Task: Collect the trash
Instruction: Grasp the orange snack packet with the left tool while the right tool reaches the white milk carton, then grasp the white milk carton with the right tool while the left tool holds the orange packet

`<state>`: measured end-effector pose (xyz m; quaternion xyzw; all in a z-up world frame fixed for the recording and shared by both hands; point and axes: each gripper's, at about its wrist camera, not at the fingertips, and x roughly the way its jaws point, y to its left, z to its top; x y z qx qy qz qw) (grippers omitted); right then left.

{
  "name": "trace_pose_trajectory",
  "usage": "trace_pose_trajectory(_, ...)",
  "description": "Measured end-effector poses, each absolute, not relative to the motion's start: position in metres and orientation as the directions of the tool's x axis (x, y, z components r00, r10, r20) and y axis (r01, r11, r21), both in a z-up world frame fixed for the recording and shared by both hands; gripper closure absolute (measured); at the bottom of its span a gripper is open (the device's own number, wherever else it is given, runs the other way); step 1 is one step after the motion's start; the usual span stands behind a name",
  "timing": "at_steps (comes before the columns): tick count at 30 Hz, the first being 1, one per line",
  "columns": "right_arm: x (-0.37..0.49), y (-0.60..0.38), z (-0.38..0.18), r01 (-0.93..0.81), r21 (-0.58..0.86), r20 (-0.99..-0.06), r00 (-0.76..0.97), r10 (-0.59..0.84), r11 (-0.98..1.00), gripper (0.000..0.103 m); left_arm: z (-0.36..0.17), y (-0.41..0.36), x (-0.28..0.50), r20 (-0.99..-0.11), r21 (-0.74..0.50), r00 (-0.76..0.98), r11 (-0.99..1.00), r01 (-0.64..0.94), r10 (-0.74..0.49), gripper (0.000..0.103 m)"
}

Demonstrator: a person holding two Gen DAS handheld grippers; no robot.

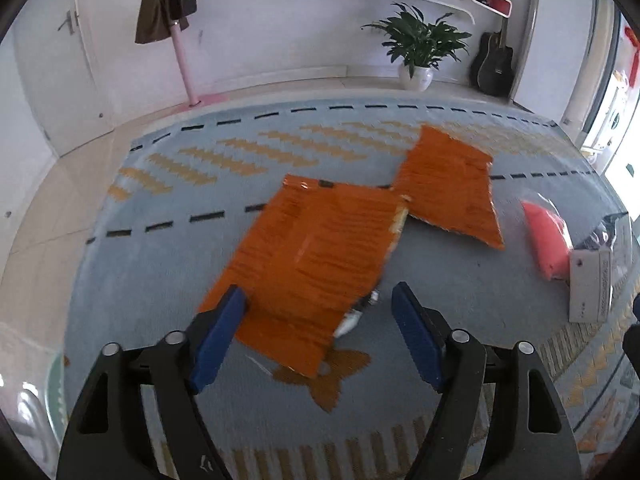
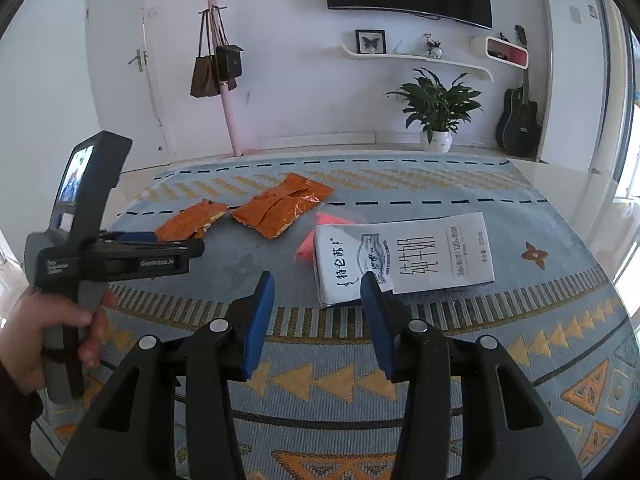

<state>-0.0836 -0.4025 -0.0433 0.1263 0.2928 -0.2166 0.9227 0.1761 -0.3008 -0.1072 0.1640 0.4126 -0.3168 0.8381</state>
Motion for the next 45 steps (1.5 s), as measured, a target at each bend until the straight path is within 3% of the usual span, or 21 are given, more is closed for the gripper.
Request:
trace_pose_trajectory(4, -0.084, -0.405, -0.043, 0.480, 0.118, -0.594, 0.735, -0.326, 0.869, 0.061, -0.105, -0.289, 0.187, -0.784, -0.020, 0.459, 0.755, 0.656, -0.419, 0.064)
trace_pose_trajectory(8, -0.087, -0.405, -0.043, 0.489, 0.123, -0.586, 0.738, -0.335, 0.863, 0.061, -0.102, -0.280, 0.185, -0.764, -0.033, 0.471, 0.756, 0.654, -0.441, 0.075)
trace_pose_trajectory(13, -0.101, -0.424, -0.041, 0.546, 0.201, -0.572, 0.740, -0.355, 0.813, 0.057, -0.084, -0.246, 0.163, -0.732, -0.155, 0.442, 0.759, 0.632, -0.518, 0.098)
trace_pose_trajectory(20, -0.117, -0.465, -0.048, 0.628, 0.319, -0.623, 0.703, -0.342, 0.710, 0.049, -0.055, -0.178, 0.109, -0.697, -0.230, 0.430, 0.747, 0.623, -0.574, 0.099)
trace_pose_trajectory(22, -0.124, -0.479, -0.046, 0.644, 0.356, -0.622, 0.704, -0.343, 0.677, 0.036, -0.052, -0.156, 0.094, -0.684, -0.265, 0.430, 0.749, 0.607, -0.590, 0.099)
trace_pose_trajectory(24, -0.123, -0.498, -0.047, 0.662, 0.355, -0.642, 0.686, -0.343, 0.660, 0.033, -0.051, -0.136, 0.080, -0.663, -0.313, 0.432, 0.751, 0.582, -0.612, 0.099)
trace_pose_trajectory(30, -0.088, -0.540, -0.069, 0.547, 0.430, -0.720, 0.687, -0.093, 0.718, 0.033, -0.056, -0.103, 0.067, -0.634, -0.368, 0.472, 0.776, 0.513, -0.612, 0.099)
trace_pose_trajectory(33, -0.087, -0.523, -0.067, 0.492, 0.434, -0.721, 0.692, -0.037, 0.754, 0.033, -0.062, -0.098, 0.073, -0.619, -0.426, 0.459, 0.764, 0.486, -0.637, 0.099)
trace_pose_trajectory(39, -0.080, -0.436, -0.054, 0.330, 0.472, -0.695, 0.710, 0.114, 0.818, 0.033, -0.059, -0.096, 0.071, -0.629, -0.302, 0.566, 0.838, 0.454, -0.534, 0.099)
trace_pose_trajectory(42, -0.074, -0.387, -0.041, 0.210, 0.471, -0.677, 0.709, 0.199, 0.857, 0.033, -0.057, -0.089, 0.075, -0.621, -0.324, 0.573, 0.841, 0.434, -0.535, 0.099)
trace_pose_trajectory(45, -0.074, -0.357, -0.022, 0.157, 0.425, -0.659, 0.729, 0.186, 0.891, 0.033, -0.053, -0.086, 0.076, -0.610, -0.338, 0.576, 0.836, 0.433, -0.545, 0.099)
